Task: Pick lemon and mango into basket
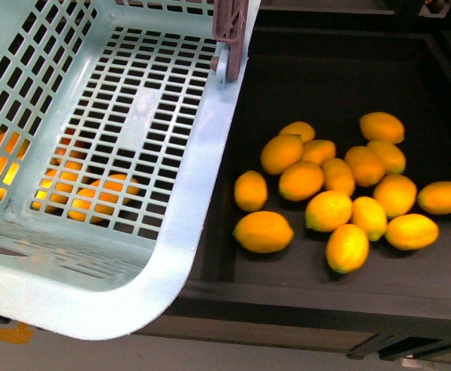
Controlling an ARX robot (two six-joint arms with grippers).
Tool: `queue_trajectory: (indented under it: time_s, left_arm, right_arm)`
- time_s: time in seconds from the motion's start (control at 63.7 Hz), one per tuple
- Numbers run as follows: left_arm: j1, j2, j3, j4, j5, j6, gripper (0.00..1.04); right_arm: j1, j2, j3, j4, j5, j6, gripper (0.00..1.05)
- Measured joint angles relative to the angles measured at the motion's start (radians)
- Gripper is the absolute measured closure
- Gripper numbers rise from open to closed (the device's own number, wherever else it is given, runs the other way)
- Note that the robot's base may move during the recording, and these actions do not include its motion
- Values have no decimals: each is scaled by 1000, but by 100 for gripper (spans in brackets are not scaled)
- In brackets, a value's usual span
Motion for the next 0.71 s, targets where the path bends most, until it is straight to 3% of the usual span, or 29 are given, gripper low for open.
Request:
queue_trajectory:
  time_s: [0.596, 0.706]
  left_arm:
    - [12, -1, 0, -5, -34, 29, 88]
    - [-15, 88, 123, -214, -34, 225, 88]
  right_arm:
    - [-2, 1, 0, 0, -5, 0, 9]
    - [-2, 1, 0, 0, -4, 0, 9]
